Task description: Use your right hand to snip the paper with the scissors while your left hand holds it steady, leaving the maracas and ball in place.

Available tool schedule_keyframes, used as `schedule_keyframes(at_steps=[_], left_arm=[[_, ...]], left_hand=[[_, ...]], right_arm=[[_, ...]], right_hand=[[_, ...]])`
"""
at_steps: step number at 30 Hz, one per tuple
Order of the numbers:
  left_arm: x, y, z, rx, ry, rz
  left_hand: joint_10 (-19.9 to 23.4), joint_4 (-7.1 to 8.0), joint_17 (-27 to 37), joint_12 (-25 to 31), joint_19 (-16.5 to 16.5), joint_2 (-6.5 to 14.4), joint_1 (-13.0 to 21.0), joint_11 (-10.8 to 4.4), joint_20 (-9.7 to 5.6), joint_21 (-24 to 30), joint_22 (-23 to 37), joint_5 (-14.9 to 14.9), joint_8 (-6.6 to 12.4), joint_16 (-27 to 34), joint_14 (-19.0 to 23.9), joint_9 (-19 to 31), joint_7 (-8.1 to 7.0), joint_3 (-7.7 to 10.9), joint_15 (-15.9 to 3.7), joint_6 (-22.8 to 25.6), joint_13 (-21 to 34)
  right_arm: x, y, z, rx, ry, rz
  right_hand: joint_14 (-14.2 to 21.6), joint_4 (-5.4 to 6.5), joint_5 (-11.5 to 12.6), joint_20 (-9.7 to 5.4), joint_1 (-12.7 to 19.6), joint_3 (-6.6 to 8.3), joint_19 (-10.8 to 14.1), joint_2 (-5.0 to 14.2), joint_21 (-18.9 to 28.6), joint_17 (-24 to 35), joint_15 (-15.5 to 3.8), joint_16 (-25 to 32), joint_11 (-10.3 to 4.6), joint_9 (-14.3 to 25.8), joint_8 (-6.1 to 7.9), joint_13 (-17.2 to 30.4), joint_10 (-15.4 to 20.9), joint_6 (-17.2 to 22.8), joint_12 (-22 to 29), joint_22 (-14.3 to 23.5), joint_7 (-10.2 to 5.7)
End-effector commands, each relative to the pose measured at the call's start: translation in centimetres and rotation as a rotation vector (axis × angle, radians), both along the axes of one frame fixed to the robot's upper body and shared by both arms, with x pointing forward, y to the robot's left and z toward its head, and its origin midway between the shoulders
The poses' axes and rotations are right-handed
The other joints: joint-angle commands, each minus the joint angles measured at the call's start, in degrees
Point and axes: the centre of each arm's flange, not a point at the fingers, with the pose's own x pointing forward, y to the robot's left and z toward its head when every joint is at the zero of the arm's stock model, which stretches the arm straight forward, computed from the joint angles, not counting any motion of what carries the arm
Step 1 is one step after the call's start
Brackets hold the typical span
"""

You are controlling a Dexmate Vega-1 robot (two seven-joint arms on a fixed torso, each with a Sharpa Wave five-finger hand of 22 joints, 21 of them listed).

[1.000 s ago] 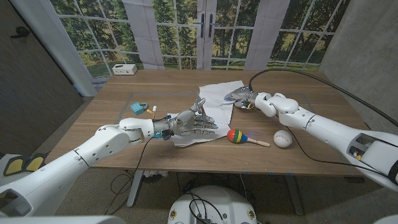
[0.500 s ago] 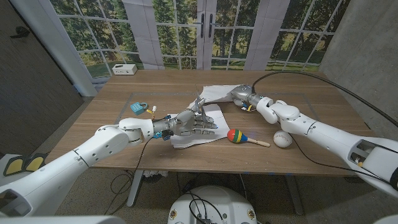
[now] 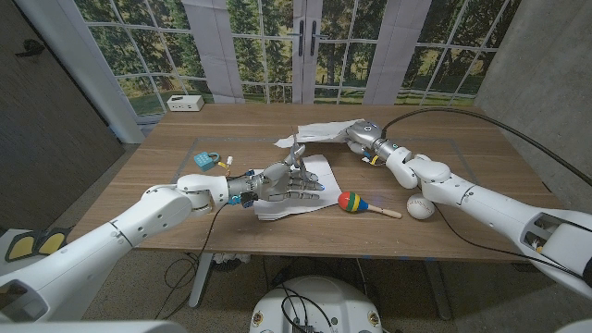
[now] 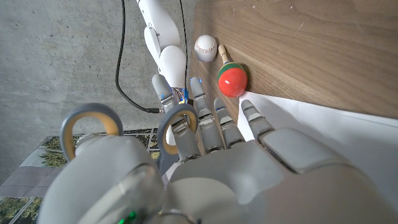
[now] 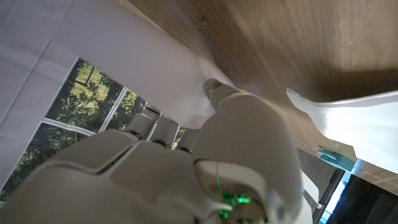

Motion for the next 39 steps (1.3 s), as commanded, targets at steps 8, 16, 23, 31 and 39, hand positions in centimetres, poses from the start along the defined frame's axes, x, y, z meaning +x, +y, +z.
schedule_keyframes(at_steps=[8,16,23,31,39], left_arm=[[0.1,-0.2,0.0,0.012,0.002,-0.004],[0.0,-0.2,-0.1,0.012,0.002,-0.001],[-0.2,-0.1,-0.2,0.009,0.003,-0.003],[-0.1,0.0,-0.3,0.009,0.002,-0.007],[-0.2,0.0,-0.4,0.007,0.002,-0.007]], left_hand=[[4.9,0.11,0.0,0.3,0.0,0.6,0.0,-4.16,-0.11,0.4,0.1,0.5,-0.05,0.4,0.5,0.1,2.96,0.00,-1.92,-0.2,0.3],[4.9,0.10,0.0,0.2,-0.1,0.6,0.0,-4.32,-0.09,0.4,0.1,0.5,-0.10,0.4,0.5,0.1,3.00,-0.01,-1.91,-0.2,0.3],[4.8,0.10,0.0,0.2,-0.1,0.6,0.0,-4.25,-0.08,0.4,0.1,0.5,-0.08,0.4,0.5,0.2,3.00,-0.02,-1.93,-0.1,0.3],[4.9,0.11,0.0,0.2,-0.1,0.6,-0.1,-4.27,-0.08,0.3,0.1,0.5,-0.16,0.4,0.5,0.2,3.00,-0.03,-1.91,-0.2,0.3],[4.9,0.11,0.0,0.2,-0.1,0.6,-0.1,-4.24,-0.04,0.3,0.1,0.5,-0.21,0.4,0.5,0.2,2.92,-0.05,-1.91,-0.1,0.4]], right_arm=[[-0.8,-0.9,0.1,0.099,-0.125,0.058],[-0.7,-0.3,0.0,0.089,-0.149,0.049],[-0.4,0.5,0.1,0.077,-0.166,0.031],[0.1,0.8,0.3,0.083,-0.179,0.013],[0.4,0.9,0.7,0.087,-0.187,0.002]], right_hand=[[2.4,-0.17,0.0,-5.03,-0.8,0.39,-0.2,-0.18,2.0,1.2,-8.45,-0.6,0.13,0.0,0.22,0.5,1.7,2.6,0.4,-0.2,-0.07],[2.4,-0.47,0.1,-5.10,-0.8,0.46,-0.3,-0.33,2.6,1.4,-8.44,-1.1,0.14,-0.1,0.11,0.7,1.8,3.1,0.5,-0.3,-0.09],[2.7,-0.69,0.1,-5.13,-0.8,0.56,-0.4,-0.27,3.1,1.6,-8.45,-1.4,0.17,-0.2,-0.08,0.9,2.0,3.4,0.6,-0.4,-0.09],[2.8,-0.89,0.1,-5.20,-0.7,0.58,-0.5,-0.36,3.4,1.7,-8.46,-1.6,0.16,-0.2,-0.18,1.1,2.1,3.5,0.6,-0.4,-0.09],[2.9,-1.10,0.0,-5.27,-0.7,0.63,-0.6,-0.37,3.8,1.8,-8.47,-1.9,0.16,-0.2,-0.32,1.3,2.1,3.7,0.6,-0.5,-0.06]])
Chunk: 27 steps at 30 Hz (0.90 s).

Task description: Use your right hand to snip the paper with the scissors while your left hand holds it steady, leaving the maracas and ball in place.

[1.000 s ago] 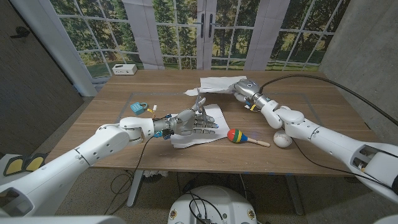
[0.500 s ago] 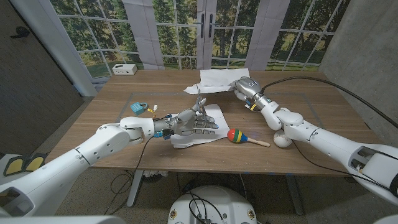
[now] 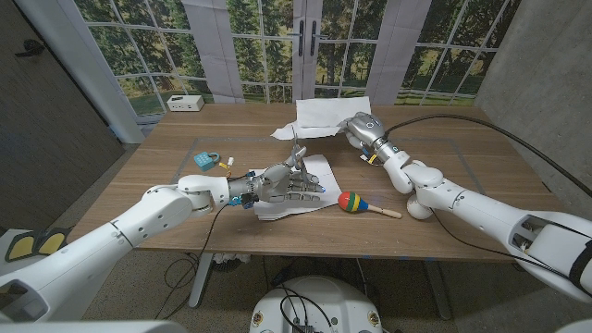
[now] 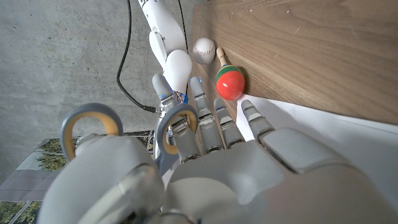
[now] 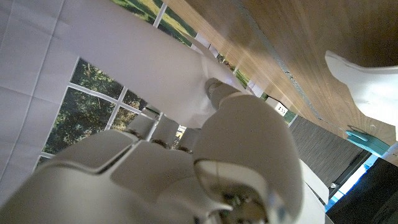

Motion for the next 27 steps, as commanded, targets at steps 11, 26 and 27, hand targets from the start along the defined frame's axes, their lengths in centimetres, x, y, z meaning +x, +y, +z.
schedule_keyframes(at_steps=[11,26,27], left_arm=[[-0.15,-0.01,-0.15,0.000,0.000,-0.006],[-0.33,-0.16,0.05,0.021,-0.020,-0.012],[-0.33,-0.17,0.04,0.021,-0.020,-0.011]], left_hand=[[4.8,0.11,0.0,0.2,-0.1,0.6,-0.1,-4.17,-0.08,0.3,0.1,0.5,-0.16,0.4,0.6,0.3,2.99,-0.04,-1.87,-0.2,0.1],[4.7,0.21,0.0,0.1,-0.5,0.7,-0.4,-3.99,0.01,0.2,0.1,0.4,-0.50,0.3,0.4,0.0,3.31,-0.06,-1.60,-0.2,0.1],[4.8,0.21,0.0,0.1,-0.5,0.7,-0.4,-4.00,0.03,0.2,0.1,0.4,-0.50,0.3,0.4,0.0,3.35,-0.06,-1.65,-0.2,0.1]], right_arm=[[0.56,0.38,0.72,0.008,-0.023,-0.012],[0.87,0.47,0.88,0.032,-0.028,-0.014],[0.92,0.49,0.91,0.032,-0.027,-0.013]], right_hand=[[0.8,-0.67,0.0,-5.67,-0.4,0.10,-0.5,-0.04,1.3,0.3,-7.57,-0.9,0.17,0.1,-0.29,0.6,0.5,0.7,0.3,0.0,-0.08],[0.8,-0.91,-0.1,-5.66,-0.5,0.14,-1.2,-0.07,2.2,0.6,-7.60,-1.7,0.22,0.1,-0.75,1.0,0.5,0.8,0.2,-0.2,-0.10],[0.8,-0.92,-0.1,-5.68,-0.5,0.15,-1.2,-0.07,2.2,0.6,-7.60,-1.7,0.22,0.1,-0.77,1.0,0.5,0.8,0.2,-0.2,-0.10]])
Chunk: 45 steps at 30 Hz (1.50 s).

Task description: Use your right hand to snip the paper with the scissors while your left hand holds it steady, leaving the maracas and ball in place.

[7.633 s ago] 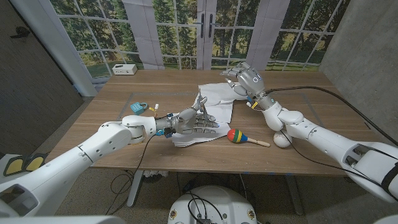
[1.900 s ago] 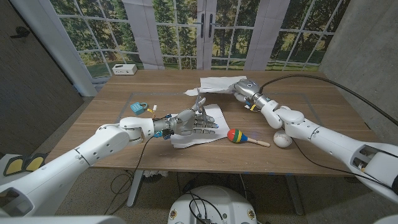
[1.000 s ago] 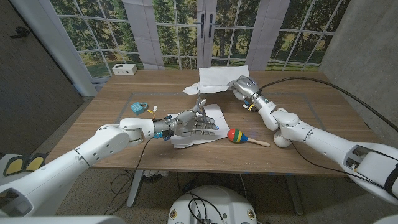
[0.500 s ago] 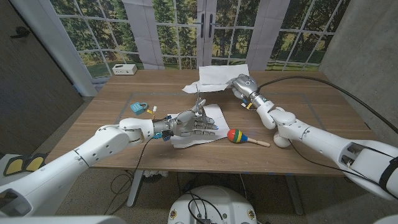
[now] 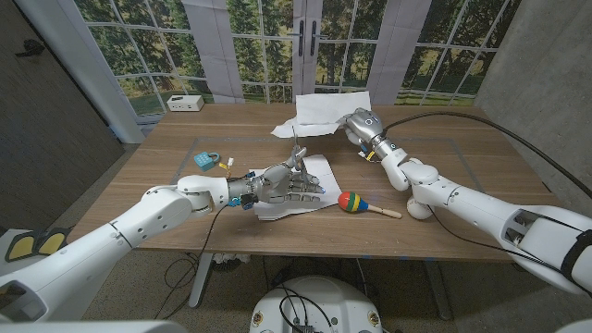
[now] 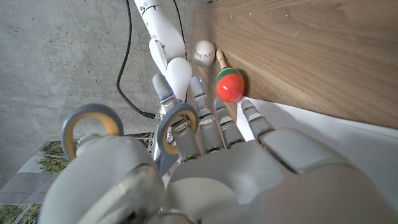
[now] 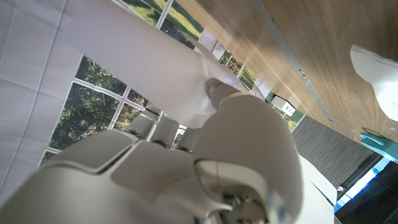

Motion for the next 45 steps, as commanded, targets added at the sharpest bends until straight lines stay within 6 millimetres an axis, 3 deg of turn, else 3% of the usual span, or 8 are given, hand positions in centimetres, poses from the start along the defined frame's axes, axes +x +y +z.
schedule_keyframes(at_steps=[1,45], left_arm=[[-0.1,-0.1,0.1,0.013,-0.011,-0.005],[0.8,-0.7,0.4,0.020,-0.002,-0.046]], left_hand=[[4.6,0.22,0.0,0.1,-0.3,0.4,-0.1,-4.16,0.23,0.2,0.1,0.4,-0.14,0.3,0.4,0.2,3.28,-0.07,-1.63,-0.1,0.2],[4.5,0.34,0.1,0.2,-0.9,0.6,-0.7,-4.02,0.36,0.1,0.1,0.2,-0.47,0.4,0.5,0.4,3.45,-0.04,-1.55,-0.2,0.3]], right_arm=[[0.3,0.2,0.2,0.015,0.000,0.002],[1.6,0.2,1.3,0.022,0.014,-0.009]], right_hand=[[0.6,-0.42,-0.1,-5.36,-0.6,0.03,-0.3,-0.06,0.5,0.2,-7.58,-0.2,0.22,0.1,-0.19,0.3,0.5,0.5,0.2,0.1,0.22],[0.8,-0.91,-0.2,-5.40,-0.9,0.10,-1.5,-0.06,3.0,1.2,-7.59,-1.9,0.20,0.1,-1.21,1.0,0.4,1.0,-0.5,-0.4,0.23]])
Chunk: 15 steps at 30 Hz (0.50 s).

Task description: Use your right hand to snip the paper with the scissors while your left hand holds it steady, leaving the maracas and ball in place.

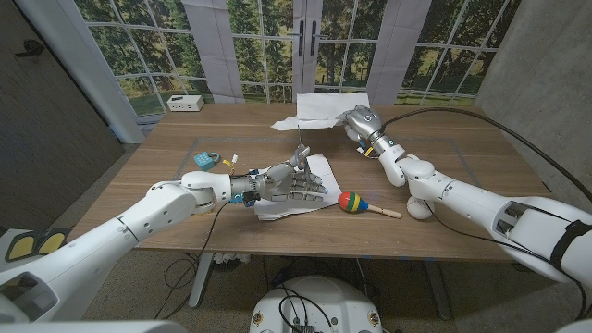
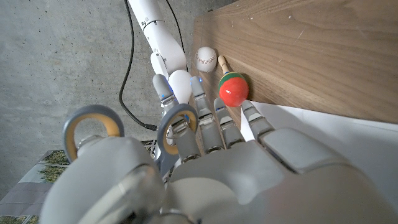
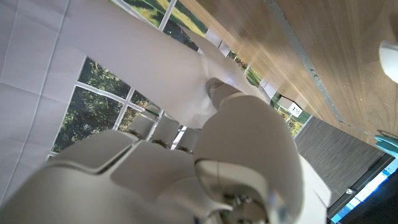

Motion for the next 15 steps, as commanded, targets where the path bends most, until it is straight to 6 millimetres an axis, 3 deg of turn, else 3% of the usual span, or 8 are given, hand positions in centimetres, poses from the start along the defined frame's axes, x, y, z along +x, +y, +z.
schedule_keyframes(at_steps=[1,15], left_arm=[[0.12,-0.07,-0.07,-0.002,0.007,0.000],[0.22,0.04,-0.07,-0.004,0.004,0.003]], left_hand=[[4.1,0.34,0.1,0.2,-0.3,0.1,-0.1,-4.04,-0.26,0.1,0.1,0.2,0.01,0.4,0.5,0.1,3.10,-0.04,-1.56,-0.5,0.3],[4.1,0.32,0.0,0.2,-0.3,0.1,-0.2,-3.96,-0.24,0.2,0.1,0.1,-0.05,0.4,0.6,0.2,3.14,-0.03,-1.54,-0.5,0.4]], right_arm=[[0.39,0.03,0.29,0.005,0.004,0.006],[-0.18,0.03,0.03,-0.004,-0.005,0.030]], right_hand=[[0.5,-0.46,-0.2,-5.70,-0.3,0.12,-0.4,0.06,0.6,0.3,-7.52,-0.4,0.20,0.1,-0.17,0.3,0.4,0.7,-0.2,0.1,-0.09],[0.7,-0.56,-0.2,-5.72,-0.4,0.18,-0.9,0.11,1.6,0.7,-7.52,-0.9,0.18,0.2,-0.50,0.5,0.6,0.8,-0.5,0.0,-0.08]])
